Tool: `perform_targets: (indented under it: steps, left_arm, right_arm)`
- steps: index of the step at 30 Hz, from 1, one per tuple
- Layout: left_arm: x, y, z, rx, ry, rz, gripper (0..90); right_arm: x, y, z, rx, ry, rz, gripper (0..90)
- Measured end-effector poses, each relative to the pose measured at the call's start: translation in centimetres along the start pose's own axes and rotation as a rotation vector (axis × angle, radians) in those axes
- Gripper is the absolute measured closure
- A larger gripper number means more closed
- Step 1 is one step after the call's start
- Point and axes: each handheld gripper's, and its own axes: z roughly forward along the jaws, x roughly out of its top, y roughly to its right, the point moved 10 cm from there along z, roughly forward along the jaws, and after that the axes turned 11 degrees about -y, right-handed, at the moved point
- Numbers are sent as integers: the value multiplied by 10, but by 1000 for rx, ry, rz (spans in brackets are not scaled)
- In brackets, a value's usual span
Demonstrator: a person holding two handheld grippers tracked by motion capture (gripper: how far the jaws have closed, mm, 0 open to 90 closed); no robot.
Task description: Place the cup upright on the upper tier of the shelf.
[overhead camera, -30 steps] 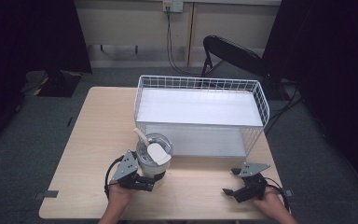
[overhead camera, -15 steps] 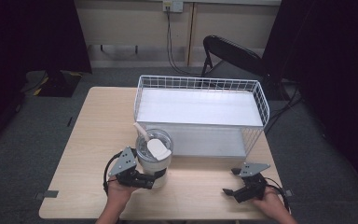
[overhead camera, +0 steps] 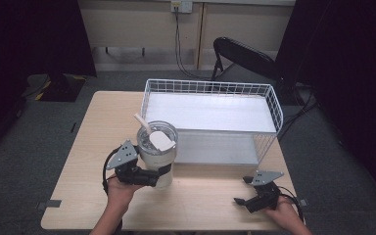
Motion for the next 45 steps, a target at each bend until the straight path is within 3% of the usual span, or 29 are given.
perform_targets:
  steps: [8,21,28,33,45]
  left_arm:
    - [15,0,0,-11,-19,-4,85]
    - [46,1,1,-28,0,-19,85]
    - [60,0,1,-32,-12,-6,85]
    - [69,-1,2,-48,-18,-23,85]
    - [92,-3,0,-45,-28,-16,85]
  right_arm:
    - [0,0,0,0,0,0,117]
    - [0,0,0,0,0,1,117]
    - [0,0,0,0,0,0,117]
    - [0,0,0,0,0,0,117]
    - [-1,0,0,0,0,0,117]
